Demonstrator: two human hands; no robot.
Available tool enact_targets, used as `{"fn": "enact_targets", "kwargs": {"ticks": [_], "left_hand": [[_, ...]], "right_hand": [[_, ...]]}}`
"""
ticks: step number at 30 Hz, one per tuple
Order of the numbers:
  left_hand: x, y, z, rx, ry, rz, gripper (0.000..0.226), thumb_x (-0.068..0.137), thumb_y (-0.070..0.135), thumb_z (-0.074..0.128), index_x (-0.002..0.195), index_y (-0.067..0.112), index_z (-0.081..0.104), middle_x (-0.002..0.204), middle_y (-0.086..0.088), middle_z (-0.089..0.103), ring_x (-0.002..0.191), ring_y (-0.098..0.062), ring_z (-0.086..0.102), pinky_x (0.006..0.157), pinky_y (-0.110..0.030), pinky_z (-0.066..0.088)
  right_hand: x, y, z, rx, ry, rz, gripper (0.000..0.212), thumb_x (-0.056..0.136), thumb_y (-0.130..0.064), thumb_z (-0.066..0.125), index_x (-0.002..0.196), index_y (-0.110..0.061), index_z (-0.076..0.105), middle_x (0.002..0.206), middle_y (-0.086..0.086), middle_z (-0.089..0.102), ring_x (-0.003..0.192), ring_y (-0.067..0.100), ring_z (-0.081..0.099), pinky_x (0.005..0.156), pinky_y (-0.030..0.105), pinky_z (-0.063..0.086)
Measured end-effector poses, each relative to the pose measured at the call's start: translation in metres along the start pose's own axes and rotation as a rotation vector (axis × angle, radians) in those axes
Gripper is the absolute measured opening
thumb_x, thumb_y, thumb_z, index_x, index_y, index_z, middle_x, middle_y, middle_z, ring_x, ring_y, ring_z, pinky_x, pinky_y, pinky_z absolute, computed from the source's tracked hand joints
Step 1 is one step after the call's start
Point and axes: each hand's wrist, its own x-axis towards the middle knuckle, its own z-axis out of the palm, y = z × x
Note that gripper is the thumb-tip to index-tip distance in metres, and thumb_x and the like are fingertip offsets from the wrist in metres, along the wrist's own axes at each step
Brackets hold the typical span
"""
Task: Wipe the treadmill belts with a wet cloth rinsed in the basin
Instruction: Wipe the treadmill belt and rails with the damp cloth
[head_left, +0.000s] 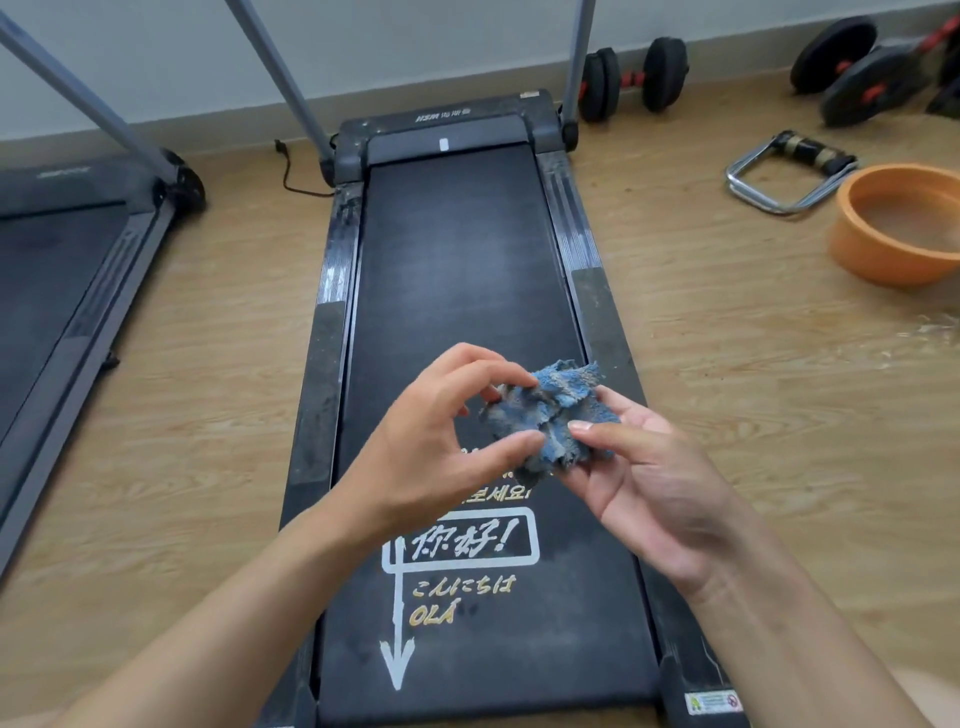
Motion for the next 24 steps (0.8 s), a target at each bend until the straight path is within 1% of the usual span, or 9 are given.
{"fn": "enact_targets", "kwargs": {"ticks": [3,6,9,12,14,16,20,22,24], "left_hand": [[0.000,-0.006,0.002,-0.020,-0.058,-0.051,0.049,0.085,0.042,0.087,0.129,0.032,0.070,0.126,0.012,0.062,0.114,-0.020,0.063,0.084,-0.028,0.050],[0.004,-0.010,-0.003,-0.098,-0.058,-0.113,0.034,0.087,0.036,0.085,0.119,0.030,0.079,0.123,0.012,0.072,0.106,-0.022,0.071,0.083,-0.042,0.058],[0.006,-0.009,-0.011,-0.284,-0.005,-0.203,0.016,0.089,0.026,0.081,0.103,0.017,0.083,0.111,0.004,0.080,0.101,-0.025,0.076,0.091,-0.055,0.060],[0.008,-0.005,-0.014,-0.363,0.038,-0.275,0.010,0.099,0.022,0.072,0.098,0.012,0.076,0.107,-0.002,0.081,0.102,-0.028,0.075,0.098,-0.047,0.058],[0.009,-0.003,-0.014,-0.417,0.071,-0.342,0.013,0.106,0.015,0.063,0.096,0.007,0.067,0.099,-0.004,0.079,0.093,-0.019,0.071,0.093,-0.039,0.057],[0.009,0.001,-0.014,-0.493,0.062,-0.375,0.013,0.108,0.014,0.058,0.096,0.009,0.061,0.092,-0.003,0.075,0.087,-0.013,0.066,0.089,-0.035,0.056],[0.005,0.010,-0.015,-0.533,-0.041,-0.283,0.013,0.107,0.008,0.056,0.095,0.003,0.053,0.114,-0.009,0.079,0.102,-0.025,0.070,0.094,-0.038,0.054],[0.003,0.013,-0.016,-0.477,-0.106,-0.217,0.016,0.102,0.010,0.062,0.093,0.001,0.053,0.118,-0.005,0.079,0.109,-0.029,0.072,0.096,-0.041,0.055],[-0.001,0.014,-0.016,-0.325,-0.195,-0.131,0.014,0.096,0.015,0.068,0.094,0.006,0.058,0.120,0.003,0.078,0.112,-0.027,0.071,0.096,-0.048,0.051]], "right_hand": [[0.001,0.001,-0.001,-0.003,0.002,-0.003,0.046,0.095,0.014,0.038,0.138,0.004,0.054,0.133,0.027,0.065,0.126,0.040,0.063,0.098,0.039,0.058],[0.002,0.001,-0.003,-0.008,0.023,0.016,0.047,0.096,0.014,0.036,0.139,0.005,0.053,0.135,0.028,0.064,0.128,0.040,0.062,0.102,0.042,0.055],[0.001,0.002,-0.004,-0.028,0.046,0.045,0.046,0.096,0.014,0.037,0.137,0.006,0.056,0.133,0.027,0.065,0.123,0.037,0.065,0.102,0.044,0.055],[0.000,0.002,-0.005,-0.075,0.073,0.057,0.045,0.096,0.014,0.037,0.134,0.004,0.059,0.131,0.024,0.068,0.115,0.034,0.069,0.099,0.045,0.057],[0.000,0.003,-0.006,-0.104,0.097,0.072,0.045,0.096,0.015,0.037,0.132,0.003,0.061,0.128,0.025,0.069,0.110,0.033,0.070,0.092,0.043,0.061],[-0.001,0.005,-0.006,-0.101,0.117,0.086,0.045,0.095,0.016,0.037,0.131,0.004,0.062,0.125,0.025,0.070,0.109,0.034,0.070,0.090,0.043,0.062],[-0.001,0.006,-0.006,-0.081,0.114,0.088,0.045,0.097,0.012,0.037,0.135,0.003,0.061,0.130,0.024,0.068,0.119,0.036,0.067,0.099,0.048,0.057],[0.000,0.005,-0.007,-0.050,0.120,0.091,0.043,0.098,0.007,0.037,0.134,0.003,0.061,0.130,0.023,0.068,0.119,0.036,0.067,0.100,0.046,0.057],[0.000,0.004,-0.007,-0.009,0.144,0.104,0.042,0.100,0.002,0.038,0.136,0.005,0.058,0.131,0.024,0.067,0.122,0.036,0.065,0.100,0.045,0.057]]}}
